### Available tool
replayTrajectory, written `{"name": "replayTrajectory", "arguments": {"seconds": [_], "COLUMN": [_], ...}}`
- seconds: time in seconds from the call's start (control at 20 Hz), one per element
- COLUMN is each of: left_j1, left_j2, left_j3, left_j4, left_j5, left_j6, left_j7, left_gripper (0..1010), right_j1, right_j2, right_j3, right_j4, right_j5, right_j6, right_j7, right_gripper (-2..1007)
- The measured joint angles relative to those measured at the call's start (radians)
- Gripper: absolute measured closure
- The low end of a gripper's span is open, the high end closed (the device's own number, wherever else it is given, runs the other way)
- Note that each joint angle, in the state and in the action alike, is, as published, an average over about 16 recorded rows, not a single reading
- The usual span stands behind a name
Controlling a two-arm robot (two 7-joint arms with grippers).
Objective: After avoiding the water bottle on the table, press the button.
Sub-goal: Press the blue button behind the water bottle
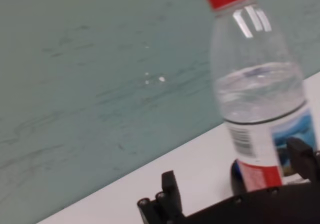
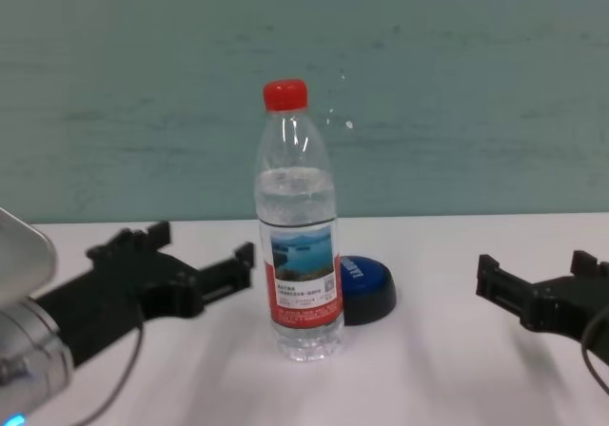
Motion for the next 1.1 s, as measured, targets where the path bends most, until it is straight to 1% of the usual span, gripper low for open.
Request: {"name": "replayTrajectory", "arguments": {"seconds": [0.3, 0.55, 0.85, 1.1], "left_j1": [0.059, 0.09, 0.107, 0.106], "left_j2": [-0.042, -0.066, -0.08, -0.082], "left_j3": [-0.003, -0.017, -0.037, -0.041], "left_j4": [-0.046, -0.07, -0.086, -0.089], "left_j5": [0.047, 0.075, 0.093, 0.099], "left_j6": [0.01, 0.026, 0.048, 0.056], "left_j7": [0.049, 0.072, 0.083, 0.073], "left_gripper": [10, 10, 10, 10], "right_j1": [0.0, 0.0, 0.0, 0.0], "right_j2": [0.0, 0.0, 0.0, 0.0], "right_j3": [0.0, 0.0, 0.0, 0.0], "right_j4": [0.0, 0.0, 0.0, 0.0], "right_j5": [0.0, 0.0, 0.0, 0.0], "right_j6": [0.0, 0.0, 0.0, 0.0], "right_j7": [0.0, 0.0, 0.0, 0.0], "right_gripper": [1, 1, 1, 1]}}
